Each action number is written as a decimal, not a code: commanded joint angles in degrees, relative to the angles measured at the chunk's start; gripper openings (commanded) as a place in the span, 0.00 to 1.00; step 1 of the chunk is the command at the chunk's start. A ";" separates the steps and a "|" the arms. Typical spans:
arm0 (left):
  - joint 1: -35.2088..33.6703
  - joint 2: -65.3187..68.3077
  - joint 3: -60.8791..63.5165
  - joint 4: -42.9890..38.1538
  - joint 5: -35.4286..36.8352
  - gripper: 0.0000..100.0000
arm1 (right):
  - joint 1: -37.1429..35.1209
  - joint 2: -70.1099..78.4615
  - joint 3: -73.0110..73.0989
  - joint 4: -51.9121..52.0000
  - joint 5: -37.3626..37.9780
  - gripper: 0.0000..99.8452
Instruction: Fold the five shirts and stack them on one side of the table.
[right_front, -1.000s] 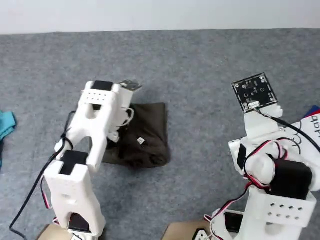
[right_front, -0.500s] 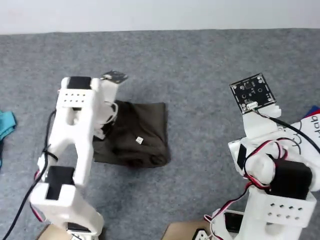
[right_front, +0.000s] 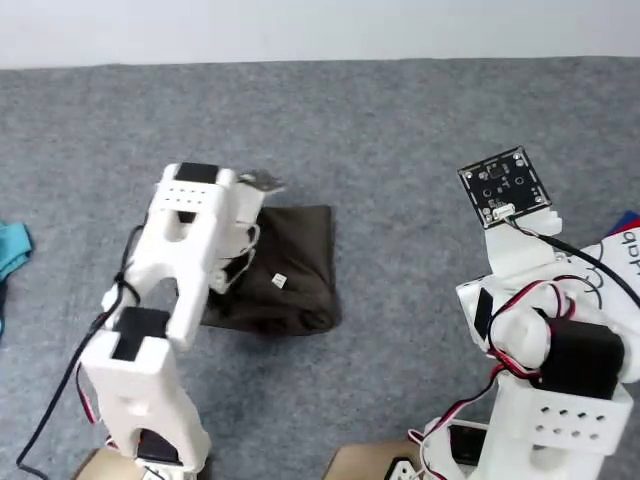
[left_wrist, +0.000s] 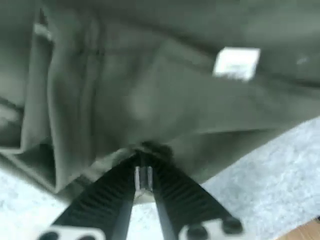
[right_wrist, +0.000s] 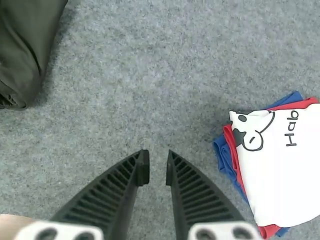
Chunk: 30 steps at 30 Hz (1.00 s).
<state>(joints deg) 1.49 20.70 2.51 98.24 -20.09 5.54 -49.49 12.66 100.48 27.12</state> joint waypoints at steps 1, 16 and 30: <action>-5.98 -2.55 1.27 2.37 -2.11 0.01 | 0.84 -0.31 -0.26 1.19 0.53 0.07; -9.23 -21.36 10.33 2.29 -8.26 0.01 | 0.66 -0.31 -0.26 1.10 0.53 0.07; 0.88 -17.58 1.54 -9.32 3.78 0.05 | 0.66 -0.31 -0.26 1.63 0.53 0.07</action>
<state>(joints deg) 1.67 -0.22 8.13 91.03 -18.95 5.54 -49.49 12.66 100.48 27.12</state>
